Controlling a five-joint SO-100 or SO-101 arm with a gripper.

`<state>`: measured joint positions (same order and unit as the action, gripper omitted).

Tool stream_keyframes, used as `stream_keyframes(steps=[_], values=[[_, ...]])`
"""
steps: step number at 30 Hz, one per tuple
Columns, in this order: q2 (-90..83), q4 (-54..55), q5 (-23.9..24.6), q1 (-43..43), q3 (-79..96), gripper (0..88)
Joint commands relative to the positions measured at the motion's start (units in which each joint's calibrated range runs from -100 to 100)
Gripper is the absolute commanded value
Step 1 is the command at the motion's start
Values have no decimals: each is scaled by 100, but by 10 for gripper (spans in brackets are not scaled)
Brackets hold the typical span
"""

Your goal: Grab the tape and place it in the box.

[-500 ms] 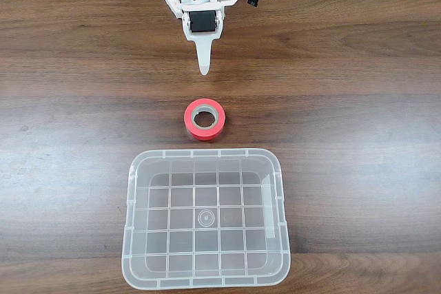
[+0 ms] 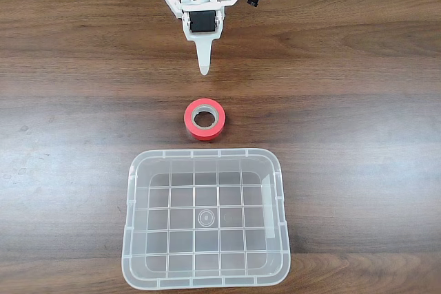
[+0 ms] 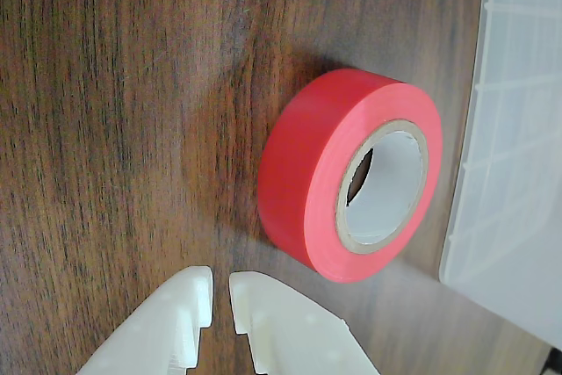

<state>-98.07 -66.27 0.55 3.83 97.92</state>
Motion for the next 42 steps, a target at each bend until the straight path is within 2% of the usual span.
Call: stream_keyframes(steps=[1,25,42], values=[[-88,26,61,-39,-64,17],[-88,52,45,-39,-117,16],[9,-239,40,-10,-1834,12]])
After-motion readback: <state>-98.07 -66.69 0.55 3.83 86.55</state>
